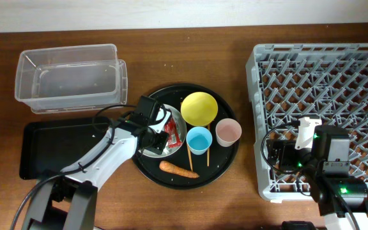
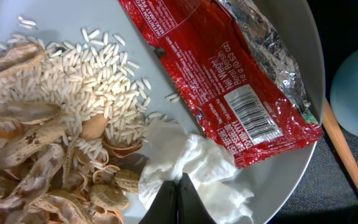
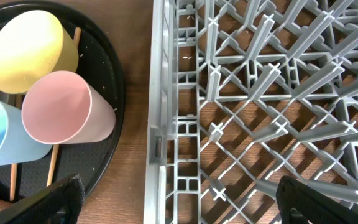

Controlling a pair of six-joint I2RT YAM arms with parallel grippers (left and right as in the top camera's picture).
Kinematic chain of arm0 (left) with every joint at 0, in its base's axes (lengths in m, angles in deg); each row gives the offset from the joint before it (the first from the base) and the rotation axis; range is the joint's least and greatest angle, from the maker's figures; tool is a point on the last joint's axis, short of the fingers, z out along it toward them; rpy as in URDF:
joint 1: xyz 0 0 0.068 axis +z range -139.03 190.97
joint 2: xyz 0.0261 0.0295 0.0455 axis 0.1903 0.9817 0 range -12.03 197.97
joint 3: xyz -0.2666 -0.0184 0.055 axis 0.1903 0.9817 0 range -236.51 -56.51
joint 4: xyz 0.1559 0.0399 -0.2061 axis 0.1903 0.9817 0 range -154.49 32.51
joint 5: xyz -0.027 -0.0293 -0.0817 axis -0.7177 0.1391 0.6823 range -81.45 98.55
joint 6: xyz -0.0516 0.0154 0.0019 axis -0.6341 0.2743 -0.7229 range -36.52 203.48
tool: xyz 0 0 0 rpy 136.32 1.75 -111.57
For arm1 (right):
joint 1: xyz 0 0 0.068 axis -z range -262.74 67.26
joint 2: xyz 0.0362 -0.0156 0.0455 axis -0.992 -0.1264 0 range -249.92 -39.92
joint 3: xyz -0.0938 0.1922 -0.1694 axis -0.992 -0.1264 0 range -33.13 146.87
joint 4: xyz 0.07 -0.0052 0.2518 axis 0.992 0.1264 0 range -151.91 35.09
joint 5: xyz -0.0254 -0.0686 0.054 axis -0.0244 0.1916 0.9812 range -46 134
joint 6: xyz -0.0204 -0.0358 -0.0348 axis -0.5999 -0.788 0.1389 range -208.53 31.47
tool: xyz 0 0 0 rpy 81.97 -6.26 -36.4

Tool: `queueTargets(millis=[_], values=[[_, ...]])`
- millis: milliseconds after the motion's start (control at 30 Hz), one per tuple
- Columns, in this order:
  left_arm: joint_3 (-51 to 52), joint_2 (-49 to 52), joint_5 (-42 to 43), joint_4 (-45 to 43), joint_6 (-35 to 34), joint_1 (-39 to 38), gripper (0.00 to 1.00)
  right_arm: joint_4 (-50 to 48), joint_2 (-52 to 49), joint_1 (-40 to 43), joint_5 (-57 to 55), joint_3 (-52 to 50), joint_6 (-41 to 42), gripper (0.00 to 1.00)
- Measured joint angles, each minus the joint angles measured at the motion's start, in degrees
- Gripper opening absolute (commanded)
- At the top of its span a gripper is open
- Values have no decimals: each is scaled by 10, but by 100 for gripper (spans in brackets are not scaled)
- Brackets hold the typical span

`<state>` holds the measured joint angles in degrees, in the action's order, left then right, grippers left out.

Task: Sort waste into correct bins and load items into the dishwasher rack
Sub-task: 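Grasp the white tissue with the left gripper and carry it to the clear bin, then release the tissue into the clear bin and return left gripper to plate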

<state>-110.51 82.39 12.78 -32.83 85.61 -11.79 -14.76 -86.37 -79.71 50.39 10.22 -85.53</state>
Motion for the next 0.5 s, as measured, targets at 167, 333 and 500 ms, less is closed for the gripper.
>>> queueTargets(millis=[167,333,500], values=[[-41,-2,-38,54,0,0,0,0,0,0,0,0,0,98],[-130,-63,-76,58,0,63,0,0,0,0,0,0,0,98],[-151,-76,-83,-71,0,177,0,0,0,0,0,0,0,98]])
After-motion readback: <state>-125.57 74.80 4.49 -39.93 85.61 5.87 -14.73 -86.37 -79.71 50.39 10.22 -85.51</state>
